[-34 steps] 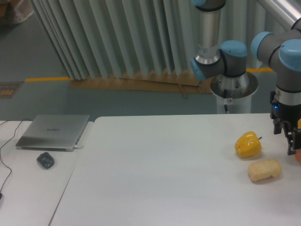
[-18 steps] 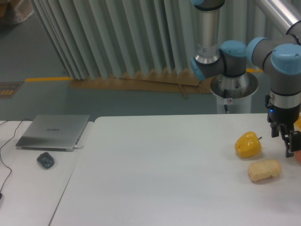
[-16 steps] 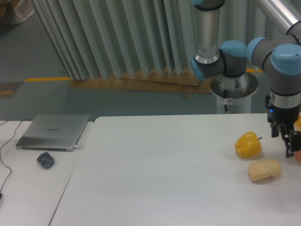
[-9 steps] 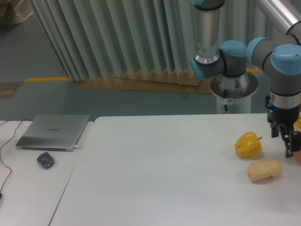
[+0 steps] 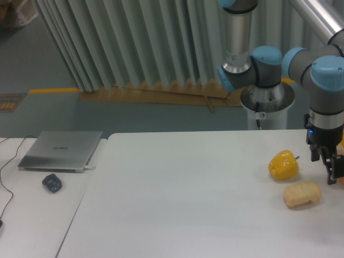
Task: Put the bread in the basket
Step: 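Move the gripper over the tan bread roll, then lower the gripper onto the bread roll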
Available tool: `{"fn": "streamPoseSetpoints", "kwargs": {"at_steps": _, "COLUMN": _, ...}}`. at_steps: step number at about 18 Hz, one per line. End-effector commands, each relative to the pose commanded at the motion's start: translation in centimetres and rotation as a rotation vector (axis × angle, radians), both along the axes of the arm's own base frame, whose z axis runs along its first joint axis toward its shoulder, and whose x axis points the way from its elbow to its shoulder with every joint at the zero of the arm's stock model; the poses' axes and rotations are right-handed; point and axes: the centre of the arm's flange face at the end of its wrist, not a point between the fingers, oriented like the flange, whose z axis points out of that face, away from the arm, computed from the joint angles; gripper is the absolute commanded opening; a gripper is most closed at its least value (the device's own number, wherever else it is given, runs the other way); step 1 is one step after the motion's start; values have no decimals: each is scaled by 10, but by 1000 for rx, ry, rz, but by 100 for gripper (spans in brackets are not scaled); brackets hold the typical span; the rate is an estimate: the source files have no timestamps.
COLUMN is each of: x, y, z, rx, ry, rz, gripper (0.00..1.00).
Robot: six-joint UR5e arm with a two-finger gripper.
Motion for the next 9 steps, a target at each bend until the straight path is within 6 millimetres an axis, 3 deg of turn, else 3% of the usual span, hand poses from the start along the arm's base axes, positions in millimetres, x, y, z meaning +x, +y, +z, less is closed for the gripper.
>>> {"fn": "streamPoseSetpoints", "kwargs": {"at_steps": 6, "x": -5, "y": 4, "z": -13, "rx": 0, "ry": 2, "rz": -1, "gripper": 100}}
{"fn": "streamPoseSetpoints", "kwargs": {"at_steps": 9, "x": 2, "y": 8, "z": -25, "rx": -21, "ry": -21, "rz": -11, "gripper": 100}}
